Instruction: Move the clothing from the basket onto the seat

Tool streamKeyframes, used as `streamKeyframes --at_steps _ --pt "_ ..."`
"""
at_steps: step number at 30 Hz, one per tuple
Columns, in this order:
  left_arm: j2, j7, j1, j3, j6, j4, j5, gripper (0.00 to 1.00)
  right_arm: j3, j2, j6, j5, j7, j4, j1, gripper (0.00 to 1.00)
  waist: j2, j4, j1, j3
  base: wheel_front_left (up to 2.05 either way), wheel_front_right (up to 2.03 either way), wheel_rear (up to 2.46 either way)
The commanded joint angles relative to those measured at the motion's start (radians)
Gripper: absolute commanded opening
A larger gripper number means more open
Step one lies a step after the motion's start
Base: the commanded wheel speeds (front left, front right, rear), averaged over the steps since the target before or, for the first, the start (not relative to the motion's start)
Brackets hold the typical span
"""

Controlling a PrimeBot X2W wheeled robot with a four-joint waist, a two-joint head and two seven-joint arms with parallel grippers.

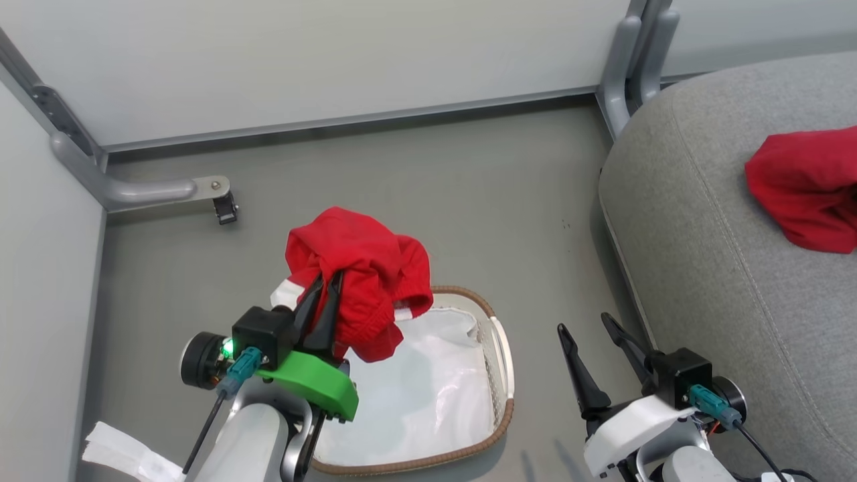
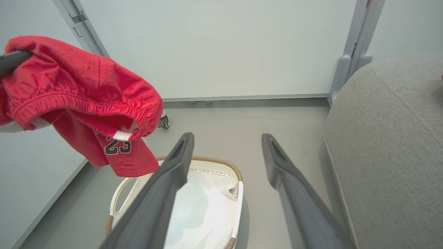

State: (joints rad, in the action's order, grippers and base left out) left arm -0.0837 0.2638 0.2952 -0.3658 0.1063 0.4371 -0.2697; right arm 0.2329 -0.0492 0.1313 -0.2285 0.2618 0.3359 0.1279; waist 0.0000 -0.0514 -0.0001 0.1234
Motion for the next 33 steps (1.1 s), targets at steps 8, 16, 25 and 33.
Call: streamKeyframes --at_steps 8,16,25,33 --pt "0.020 0.001 0.011 0.029 0.019 -0.103 0.021 0.00 0.006 -0.004 -0.001 -0.003 0.005 0.012 -0.035 1.00 0.0000 0.017 0.0001 -0.040 0.00 0.00 0.00" --pt "0.027 0.001 0.032 0.026 0.024 -0.187 0.015 0.00 0.002 -0.004 -0.001 -0.006 0.005 0.017 -0.040 1.00 0.0000 0.015 0.0001 -0.047 0.00 0.00 0.00" --pt "0.031 0.001 0.016 0.020 0.026 -0.205 0.010 0.00 0.002 -0.004 -0.001 0.000 0.005 0.013 -0.037 1.00 0.0000 0.019 0.0001 -0.048 0.00 0.00 0.00" --pt "0.032 0.001 0.007 -0.002 0.026 -0.217 0.001 0.00 0.154 -0.027 -0.001 0.108 0.005 -0.018 0.059 1.00 0.0000 0.028 0.0001 -0.036 0.00 0.00 0.00"
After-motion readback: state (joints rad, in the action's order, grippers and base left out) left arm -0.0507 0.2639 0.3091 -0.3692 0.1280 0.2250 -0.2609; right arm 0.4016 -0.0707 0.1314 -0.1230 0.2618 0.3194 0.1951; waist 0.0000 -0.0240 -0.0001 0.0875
